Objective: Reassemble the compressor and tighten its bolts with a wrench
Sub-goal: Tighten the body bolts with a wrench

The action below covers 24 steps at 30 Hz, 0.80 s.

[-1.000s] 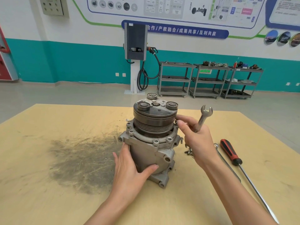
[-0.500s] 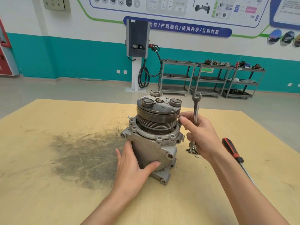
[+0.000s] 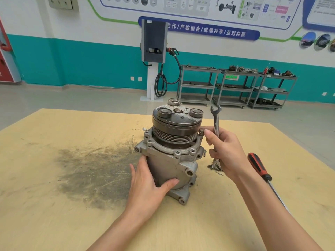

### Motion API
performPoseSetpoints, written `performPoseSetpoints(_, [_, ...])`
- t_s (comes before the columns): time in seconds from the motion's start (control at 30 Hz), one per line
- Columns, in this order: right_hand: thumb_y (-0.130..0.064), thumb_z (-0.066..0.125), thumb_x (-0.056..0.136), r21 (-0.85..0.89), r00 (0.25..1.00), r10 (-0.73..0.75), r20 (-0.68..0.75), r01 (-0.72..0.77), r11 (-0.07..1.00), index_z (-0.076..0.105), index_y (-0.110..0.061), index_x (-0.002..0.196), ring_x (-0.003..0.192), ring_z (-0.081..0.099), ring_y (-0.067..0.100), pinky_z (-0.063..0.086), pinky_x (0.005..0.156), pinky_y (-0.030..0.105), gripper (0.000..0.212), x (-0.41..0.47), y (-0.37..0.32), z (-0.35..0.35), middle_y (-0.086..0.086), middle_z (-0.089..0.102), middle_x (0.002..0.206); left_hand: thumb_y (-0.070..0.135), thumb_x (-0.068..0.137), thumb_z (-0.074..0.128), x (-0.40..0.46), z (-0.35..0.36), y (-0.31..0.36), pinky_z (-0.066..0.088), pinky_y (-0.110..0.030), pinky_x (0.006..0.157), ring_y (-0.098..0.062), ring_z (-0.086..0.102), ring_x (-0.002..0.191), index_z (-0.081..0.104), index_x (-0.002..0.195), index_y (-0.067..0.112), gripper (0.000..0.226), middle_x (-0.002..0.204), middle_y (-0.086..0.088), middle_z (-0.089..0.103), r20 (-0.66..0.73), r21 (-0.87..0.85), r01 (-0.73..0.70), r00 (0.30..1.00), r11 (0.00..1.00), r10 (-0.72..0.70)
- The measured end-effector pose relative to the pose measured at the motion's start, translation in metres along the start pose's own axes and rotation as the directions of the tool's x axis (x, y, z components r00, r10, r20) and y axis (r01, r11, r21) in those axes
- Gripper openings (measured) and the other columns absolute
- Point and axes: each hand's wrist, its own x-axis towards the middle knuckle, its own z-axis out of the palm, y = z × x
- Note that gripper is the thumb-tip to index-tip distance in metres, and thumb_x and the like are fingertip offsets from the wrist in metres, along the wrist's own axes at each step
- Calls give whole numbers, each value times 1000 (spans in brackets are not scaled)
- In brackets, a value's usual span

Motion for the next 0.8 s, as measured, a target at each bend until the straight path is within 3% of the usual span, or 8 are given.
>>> performPoseSetpoints(0.1, [-15, 63, 93, -38, 1000, -17, -14, 16, 999, 66, -8, 90, 51, 25, 8, 23, 41, 19, 8, 1, -1, 3, -12, 44, 57, 79, 50, 63, 0, -1, 3, 4, -50, 122, -25, -6, 149, 20, 143, 30, 113, 144, 20, 29, -7, -8, -19, 1000, 1000, 19])
performPoseSetpoints(0.2, [-19, 67, 91, -35, 999, -8, -31, 7, 999, 61, -9, 87, 48, 26, 8, 21, 40, 22, 13, 3, 0, 4, -5, 44, 63, 66, 59, 73, 0, -1, 3, 4, -51, 122, -23, -4, 149, 21, 143, 28, 107, 141, 23, 29, -21, -15, -34, 999, 999, 34])
performPoseSetpoints(0.37, [-25, 57, 98, 50, 1000, 22, -4, -22, 999, 71, -17, 98, 56, 28, 8, 18, 44, 22, 16, 1, 4, 1, 0, 40, 74, 81, 47, 60, 0, -1, 3, 6, -51, 122, -24, -7, 149, 18, 145, 31, 117, 151, 15, 28, -5, -15, -18, 1000, 1000, 18])
performPoseSetpoints(0.47, [-20, 62, 95, 19, 1000, 13, -28, -12, 1000, 71, -16, 91, 54, 27, 9, 16, 45, 25, 11, 0, 5, 3, -8, 44, 64, 82, 47, 60, 0, -1, 2, 5, -50, 122, -24, -5, 149, 19, 145, 29, 118, 151, 15, 30, -9, -15, -34, 999, 999, 34])
performPoseSetpoints(0.6, [-19, 69, 90, -34, 997, -26, -67, 24, 999, 63, -13, 85, 46, 31, 5, 27, 39, 18, 10, 1, 2, 7, -13, 52, 58, 81, 48, 60, 1, -1, 3, 3, -49, 122, -23, 0, 149, 23, 143, 26, 116, 148, 15, 34, -21, -3, -51, 998, 999, 50])
performPoseSetpoints(0.73, [-21, 60, 96, 35, 999, -19, -44, 21, 999, 67, -12, 100, 49, 30, 5, 23, 39, 19, 13, -2, 3, 8, -18, 53, 60, 78, 49, 61, 1, -1, 4, 3, -49, 122, -22, 2, 149, 23, 143, 24, 115, 143, 19, 33, -36, -3, -55, 998, 998, 55])
performPoseSetpoints(0.8, [-22, 60, 96, 23, 998, -15, -61, 16, 1000, 70, -13, 99, 48, 29, 5, 18, 42, 25, 15, -4, 3, 8, -6, 52, 65, 75, 52, 65, 1, -1, 4, -1, -46, 122, -23, 2, 149, 23, 143, 24, 112, 143, 18, 34, -42, -3, -63, 997, 998, 63])
